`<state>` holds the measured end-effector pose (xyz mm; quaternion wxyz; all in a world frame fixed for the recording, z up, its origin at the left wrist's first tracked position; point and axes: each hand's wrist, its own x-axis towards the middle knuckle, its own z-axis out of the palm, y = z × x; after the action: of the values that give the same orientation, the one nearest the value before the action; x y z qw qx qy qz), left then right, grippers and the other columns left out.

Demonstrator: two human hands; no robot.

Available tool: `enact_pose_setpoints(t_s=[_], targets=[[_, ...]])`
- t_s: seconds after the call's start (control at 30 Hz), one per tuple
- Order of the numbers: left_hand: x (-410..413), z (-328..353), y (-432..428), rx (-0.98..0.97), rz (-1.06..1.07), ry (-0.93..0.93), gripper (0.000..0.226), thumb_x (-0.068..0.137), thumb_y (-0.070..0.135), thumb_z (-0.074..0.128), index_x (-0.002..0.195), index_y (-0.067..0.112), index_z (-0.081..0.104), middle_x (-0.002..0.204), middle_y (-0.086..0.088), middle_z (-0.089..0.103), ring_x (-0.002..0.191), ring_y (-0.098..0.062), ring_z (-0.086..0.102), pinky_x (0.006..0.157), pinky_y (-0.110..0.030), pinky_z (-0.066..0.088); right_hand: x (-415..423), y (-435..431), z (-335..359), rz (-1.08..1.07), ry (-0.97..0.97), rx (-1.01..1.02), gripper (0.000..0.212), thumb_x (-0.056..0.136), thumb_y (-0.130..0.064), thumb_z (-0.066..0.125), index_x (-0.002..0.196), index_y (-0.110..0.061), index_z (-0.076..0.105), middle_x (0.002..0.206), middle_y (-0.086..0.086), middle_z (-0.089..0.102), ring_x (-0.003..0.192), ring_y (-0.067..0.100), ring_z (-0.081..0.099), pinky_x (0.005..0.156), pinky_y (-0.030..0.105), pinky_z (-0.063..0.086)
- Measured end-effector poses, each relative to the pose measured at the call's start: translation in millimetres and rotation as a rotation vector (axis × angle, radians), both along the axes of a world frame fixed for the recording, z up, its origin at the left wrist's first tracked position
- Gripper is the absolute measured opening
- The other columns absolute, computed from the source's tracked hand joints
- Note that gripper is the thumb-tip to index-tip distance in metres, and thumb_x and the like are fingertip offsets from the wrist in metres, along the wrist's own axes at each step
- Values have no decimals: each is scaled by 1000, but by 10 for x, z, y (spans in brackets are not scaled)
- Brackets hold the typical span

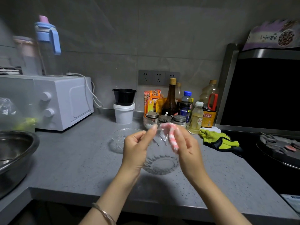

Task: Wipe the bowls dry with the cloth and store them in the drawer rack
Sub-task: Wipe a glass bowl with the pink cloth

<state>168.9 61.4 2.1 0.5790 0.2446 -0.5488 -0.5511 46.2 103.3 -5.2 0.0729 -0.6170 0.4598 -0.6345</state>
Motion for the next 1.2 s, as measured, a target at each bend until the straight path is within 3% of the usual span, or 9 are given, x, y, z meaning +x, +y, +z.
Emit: enact_pose_setpoints(t_s=[0.1, 0.27, 0.37, 0.47, 0.6, 0.83, 1.0, 1.1, 1.2], targets=[[-8, 9, -50, 119, 27, 77, 32, 81, 35, 68, 74, 3, 70, 76, -19, 70, 68, -28, 67, 67, -35, 54, 80, 55, -225, -105, 216, -77, 45, 99, -41, 29, 143, -34, 35, 146, -16, 37, 136, 7, 34, 109, 28, 33], [-34, 1, -58, 147, 43, 79, 33, 81, 39, 68, 66, 9, 70, 76, -18, 65, 70, -31, 62, 71, -38, 51, 149, 47, -316, -352, 571, -150, 49, 99, -46, 28, 147, -36, 24, 155, -8, 21, 144, 15, 18, 115, 43, 22], [-51, 6, 0, 74, 38, 70, 70, 66, 56, 75, 81, -11, 61, 82, -19, 60, 75, -30, 52, 70, -42, 42, 101, 25, -34, -258, 342, -64, 40, 95, -50, 32, 130, -41, 49, 131, -14, 52, 121, 3, 48, 94, 30, 45], [-46, -37, -19, 77, 3, 143, 45, 71, 41, 72, 73, -3, 66, 75, -19, 69, 67, -30, 65, 65, -37, 53, 51, 14, 99, 35, -162, 38, 31, 91, -49, 40, 99, -33, 65, 91, -16, 69, 86, -4, 62, 70, 16, 51], [-13, -33, -68, 114, -74, 183, 34, 72, 40, 61, 85, 10, 72, 78, -7, 74, 74, -18, 71, 61, -26, 56, -26, -19, 22, 194, -615, 298, 31, 92, -46, 49, 90, -24, 71, 92, -6, 73, 94, 14, 69, 87, 42, 53], [126, 32, -145, -93, -82, -100, 32, 90, 40, 51, 74, 18, 68, 67, 0, 71, 67, -8, 67, 63, -17, 49, -89, 33, 183, 138, -476, 322, 46, 83, -46, 51, 60, -7, 61, 53, 3, 60, 45, 13, 56, 49, 20, 45], [73, 9, -129, -385, -28, -289, 53, 81, 56, 56, 48, 17, 44, 49, -9, 35, 49, -17, 35, 51, -26, 32, -39, 37, 206, 173, -179, 222, 48, 88, -35, 47, 45, -15, 49, 39, -3, 47, 35, 5, 37, 44, 19, 32], [40, -16, -75, -304, 26, -209, 58, 83, 47, 64, 48, 7, 42, 46, -4, 36, 46, -16, 35, 51, -26, 32, -26, 8, 72, 115, -125, 98, 47, 96, -38, 45, 60, -12, 62, 57, -1, 60, 51, 4, 53, 53, 15, 41], [0, 3, -36, -24, 35, -36, 43, 84, 39, 62, 63, 2, 66, 62, -18, 63, 57, -28, 61, 56, -31, 48, 6, 33, -118, -57, 97, -21, 38, 98, -41, 32, 122, -29, 59, 120, -13, 61, 112, 1, 55, 90, 13, 42]])
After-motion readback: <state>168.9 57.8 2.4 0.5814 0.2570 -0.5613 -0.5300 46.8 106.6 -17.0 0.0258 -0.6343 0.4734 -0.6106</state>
